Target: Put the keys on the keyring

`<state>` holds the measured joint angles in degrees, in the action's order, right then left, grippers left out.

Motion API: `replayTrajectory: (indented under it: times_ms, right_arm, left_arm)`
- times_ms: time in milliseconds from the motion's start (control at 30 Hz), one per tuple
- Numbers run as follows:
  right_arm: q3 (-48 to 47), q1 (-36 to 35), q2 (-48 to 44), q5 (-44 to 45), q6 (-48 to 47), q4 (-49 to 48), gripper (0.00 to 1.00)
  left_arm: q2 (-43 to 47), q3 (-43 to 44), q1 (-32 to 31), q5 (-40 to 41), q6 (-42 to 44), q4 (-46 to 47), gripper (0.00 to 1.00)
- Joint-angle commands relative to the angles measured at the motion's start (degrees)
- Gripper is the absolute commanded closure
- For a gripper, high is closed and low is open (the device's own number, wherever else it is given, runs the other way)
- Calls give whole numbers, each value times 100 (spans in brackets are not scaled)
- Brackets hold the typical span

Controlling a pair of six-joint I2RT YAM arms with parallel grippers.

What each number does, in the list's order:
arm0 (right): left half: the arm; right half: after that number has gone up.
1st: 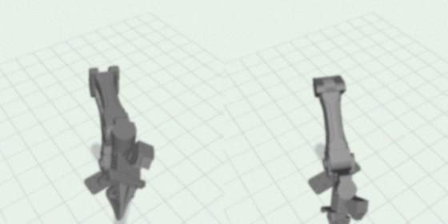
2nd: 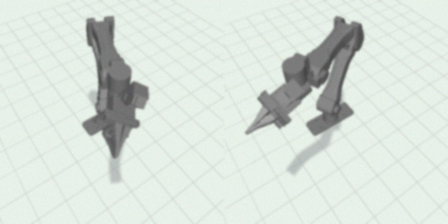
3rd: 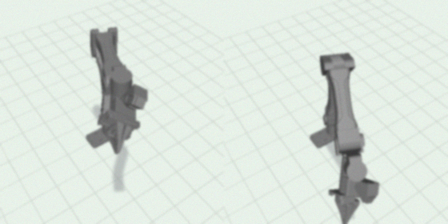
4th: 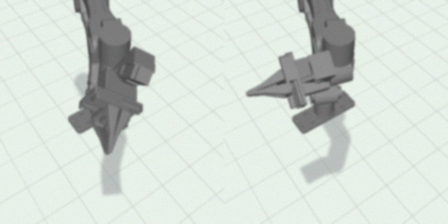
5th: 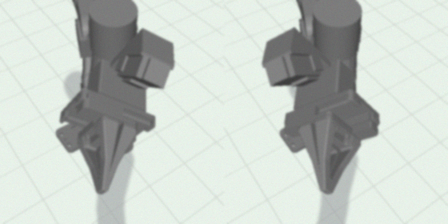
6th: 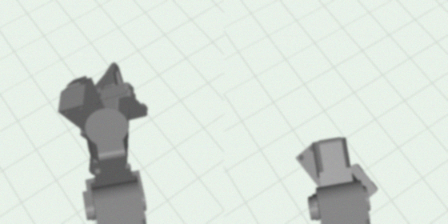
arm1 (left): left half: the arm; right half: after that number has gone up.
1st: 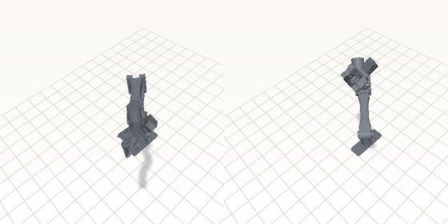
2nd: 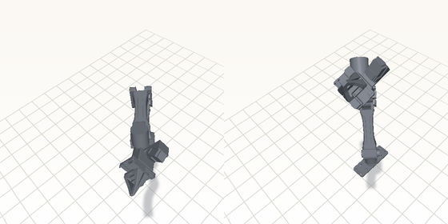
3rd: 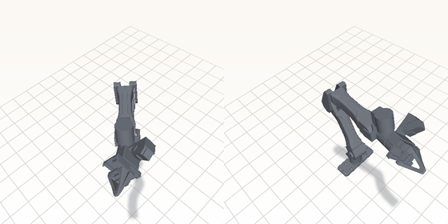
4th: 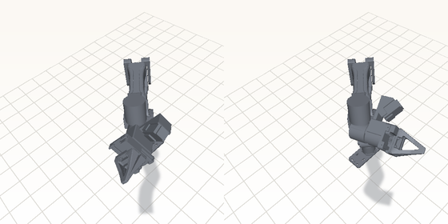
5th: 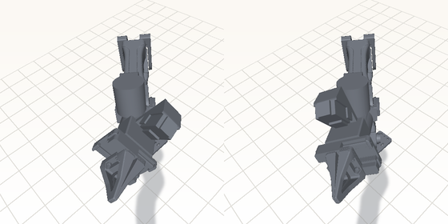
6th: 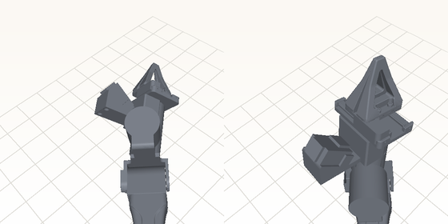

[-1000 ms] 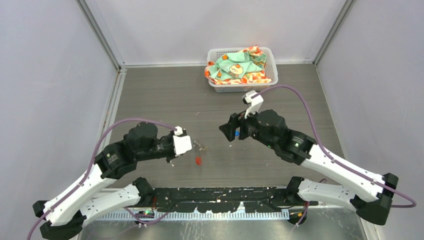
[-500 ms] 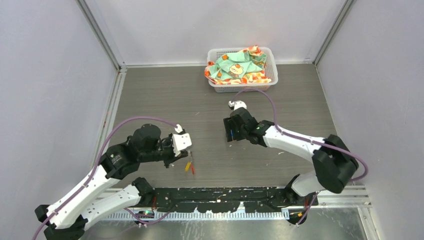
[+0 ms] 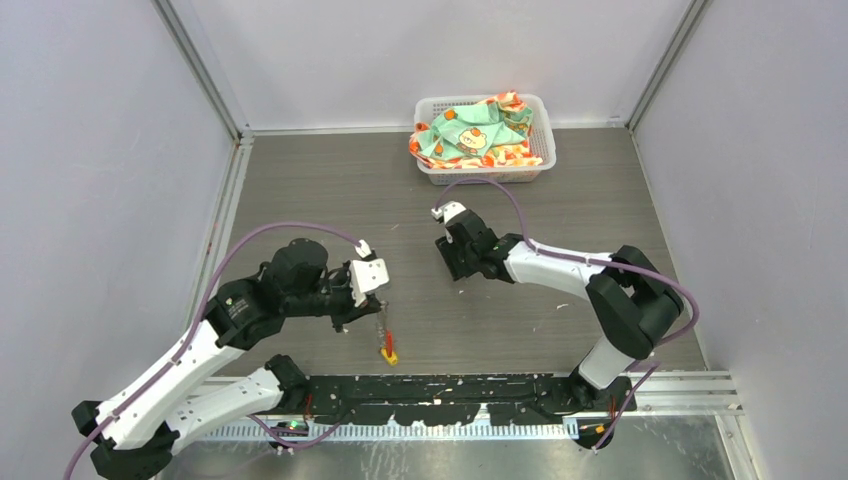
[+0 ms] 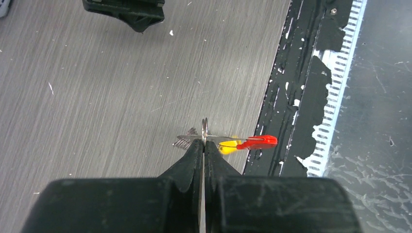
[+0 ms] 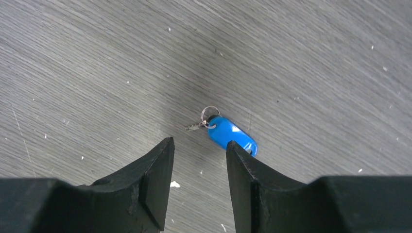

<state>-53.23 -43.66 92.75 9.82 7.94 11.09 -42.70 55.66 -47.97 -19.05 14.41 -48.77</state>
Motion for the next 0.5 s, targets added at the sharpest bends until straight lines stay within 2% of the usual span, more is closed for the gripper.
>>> replayTrajectory:
  times_ms: [0, 233, 467]
  right_arm:
    - [-352, -11, 214, -110, -566, -139, 52]
    - [-625, -11, 568, 1, -762, 90, 64]
    - [-577, -11, 644, 147, -762, 149, 64]
  left_arm:
    - [-1, 304, 17, -270, -319, -9, 100]
    - [16, 388, 24, -277, -412, -126, 100]
    - [38, 439, 20, -253, -451, -98, 100]
